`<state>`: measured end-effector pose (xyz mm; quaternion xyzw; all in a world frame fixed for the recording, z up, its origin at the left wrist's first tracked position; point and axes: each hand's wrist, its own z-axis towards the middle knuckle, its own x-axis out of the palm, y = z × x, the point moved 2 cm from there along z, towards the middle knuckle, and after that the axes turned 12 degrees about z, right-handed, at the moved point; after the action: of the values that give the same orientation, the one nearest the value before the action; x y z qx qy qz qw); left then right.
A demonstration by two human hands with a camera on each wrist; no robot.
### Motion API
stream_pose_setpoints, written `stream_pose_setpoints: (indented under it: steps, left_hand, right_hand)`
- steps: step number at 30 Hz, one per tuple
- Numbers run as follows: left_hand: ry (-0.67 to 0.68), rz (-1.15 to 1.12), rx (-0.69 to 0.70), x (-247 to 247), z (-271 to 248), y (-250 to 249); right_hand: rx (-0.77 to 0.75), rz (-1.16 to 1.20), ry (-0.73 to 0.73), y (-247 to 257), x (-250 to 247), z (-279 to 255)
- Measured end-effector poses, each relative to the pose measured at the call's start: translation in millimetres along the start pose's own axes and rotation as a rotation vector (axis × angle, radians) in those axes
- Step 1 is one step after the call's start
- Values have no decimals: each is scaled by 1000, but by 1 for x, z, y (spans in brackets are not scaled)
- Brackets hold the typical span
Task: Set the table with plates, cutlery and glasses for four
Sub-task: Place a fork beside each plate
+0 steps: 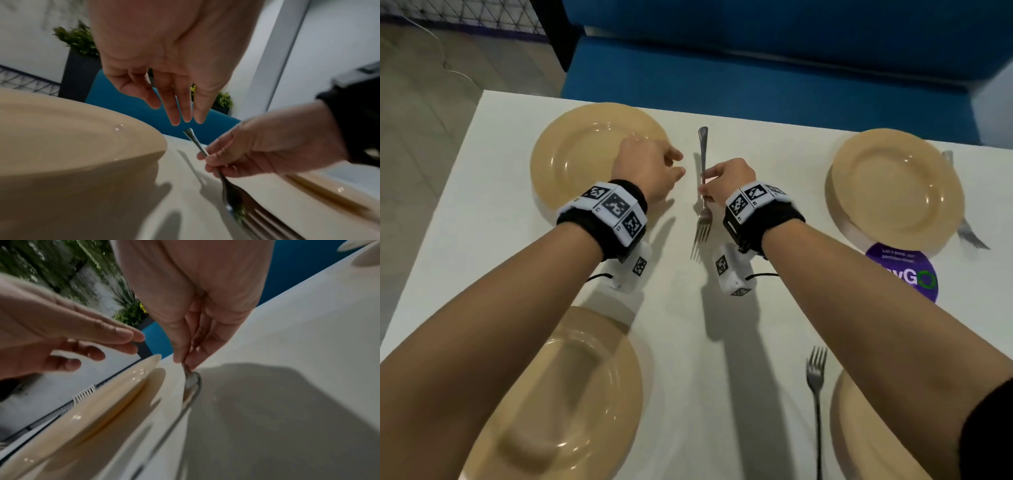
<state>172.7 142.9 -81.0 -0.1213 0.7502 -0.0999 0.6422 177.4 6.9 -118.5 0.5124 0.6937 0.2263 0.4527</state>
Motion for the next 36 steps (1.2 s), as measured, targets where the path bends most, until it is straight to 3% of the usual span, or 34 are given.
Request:
stream_pose_setpoints:
  steps: [5, 8, 12, 21, 36]
  left_hand:
    - [125, 408, 180, 15, 10, -13]
    - [186, 532, 262, 23, 16, -20]
    - [302, 595, 306, 33, 20, -23]
    - [340, 658, 310, 32, 30, -23]
    - [260, 670, 309, 26, 44, -17]
  right_hand:
    - [30, 16, -53, -3, 8, 16]
    - [-14, -51, -73, -5, 7, 17]
    - [-76, -108, -96, -11, 9, 12]
    - [-73, -51, -92, -6, 16, 20]
    - [-80, -46, -49, 1, 24, 24]
